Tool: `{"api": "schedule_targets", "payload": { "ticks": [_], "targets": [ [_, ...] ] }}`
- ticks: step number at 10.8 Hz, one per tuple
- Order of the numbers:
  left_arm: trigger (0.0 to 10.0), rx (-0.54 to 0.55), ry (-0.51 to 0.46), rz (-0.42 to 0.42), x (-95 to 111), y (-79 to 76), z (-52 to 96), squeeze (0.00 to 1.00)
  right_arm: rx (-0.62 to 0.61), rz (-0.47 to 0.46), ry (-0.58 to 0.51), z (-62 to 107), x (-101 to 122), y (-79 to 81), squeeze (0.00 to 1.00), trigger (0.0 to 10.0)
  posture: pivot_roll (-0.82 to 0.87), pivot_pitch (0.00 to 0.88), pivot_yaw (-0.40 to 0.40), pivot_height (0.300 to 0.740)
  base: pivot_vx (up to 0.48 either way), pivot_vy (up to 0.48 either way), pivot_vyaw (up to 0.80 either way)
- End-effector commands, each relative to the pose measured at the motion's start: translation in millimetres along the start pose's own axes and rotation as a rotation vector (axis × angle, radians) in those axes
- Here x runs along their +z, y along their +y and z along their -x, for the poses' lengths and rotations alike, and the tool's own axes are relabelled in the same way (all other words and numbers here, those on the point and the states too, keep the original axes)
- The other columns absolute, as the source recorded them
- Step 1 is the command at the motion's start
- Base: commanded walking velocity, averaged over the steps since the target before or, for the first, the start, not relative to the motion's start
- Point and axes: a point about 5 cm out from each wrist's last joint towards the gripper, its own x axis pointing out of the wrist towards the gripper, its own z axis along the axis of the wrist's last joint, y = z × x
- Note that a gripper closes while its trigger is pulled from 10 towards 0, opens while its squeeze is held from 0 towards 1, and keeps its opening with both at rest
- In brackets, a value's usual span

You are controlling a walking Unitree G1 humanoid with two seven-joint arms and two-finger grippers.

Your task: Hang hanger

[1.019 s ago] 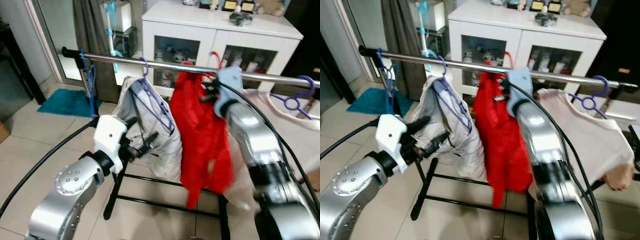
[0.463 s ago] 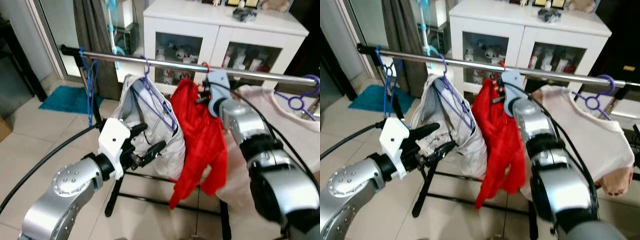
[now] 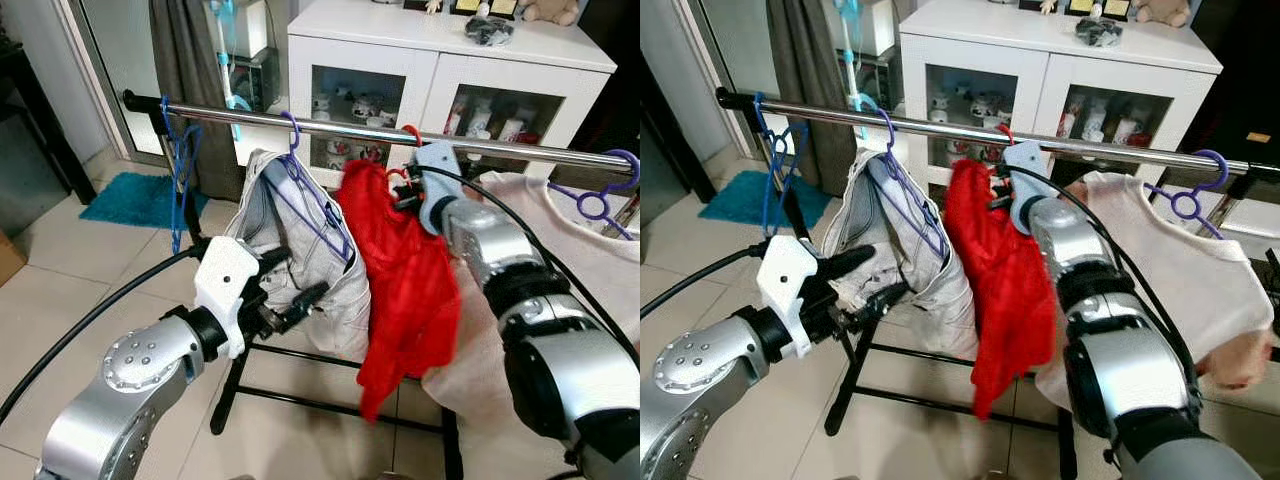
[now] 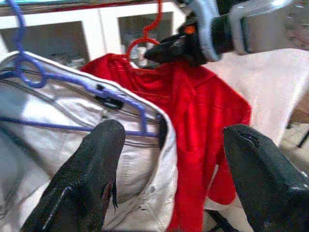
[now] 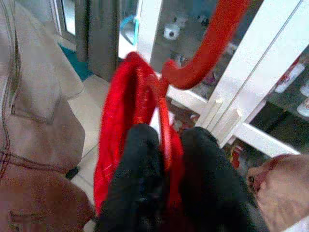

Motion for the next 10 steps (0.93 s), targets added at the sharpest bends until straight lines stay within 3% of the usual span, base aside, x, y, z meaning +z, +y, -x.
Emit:
{"api": "schedule_targets", "payload": {
  "ticks": [1,2,4,6,7,8,10],
  "targets": [
    [10.0,0.087,-0.012,0.004,-2.1,8.1,1.4,0.00,0.010,-0.037,-0.096,7.1,10.4,-7.3,1.00,10.0,-0.06,0.000,0.005,0.740,0.000,0.000,0.00],
    [10.0,0.135,-0.019,0.006,-3.4,11.4,0.6,0.00,0.052,-0.082,-0.158,13.3,16.8,-7.3,1.00,10.0,-0.06,0.000,0.009,0.740,0.000,0.000,0.00],
    [10.0,0.277,-0.053,0.021,-3.5,17.9,0.7,0.00,0.169,-0.072,-0.325,42.3,28.5,-3.1,1.00,10.0,-0.07,0.000,0.021,0.740,0.000,0.000,0.00],
    [10.0,0.343,-0.061,0.014,-6.2,15.7,3.3,0.00,0.140,-0.058,-0.407,74.3,24.4,-2.4,1.00,10.0,-0.08,0.000,0.018,0.740,0.000,0.000,0.00],
    [10.0,0.415,-0.066,0.040,-8.6,17.9,4.2,0.00,0.157,-0.098,-0.428,91.0,19.2,6.6,0.00,10.0,-0.08,0.000,0.008,0.740,0.000,-0.439,0.00],
    [10.0,0.429,-0.075,0.034,-7.9,17.7,4.1,0.00,0.158,-0.136,-0.423,101.1,12.8,14.9,0.00,10.0,-0.08,0.000,0.004,0.740,0.000,-0.480,0.00],
    [10.0,0.426,-0.072,0.023,-9.3,15.7,2.4,0.00,0.049,-0.199,-0.399,106.5,2.0,22.3,0.00,10.0,-0.09,0.000,0.003,0.740,0.000,-0.480,0.00]
  ]
}}
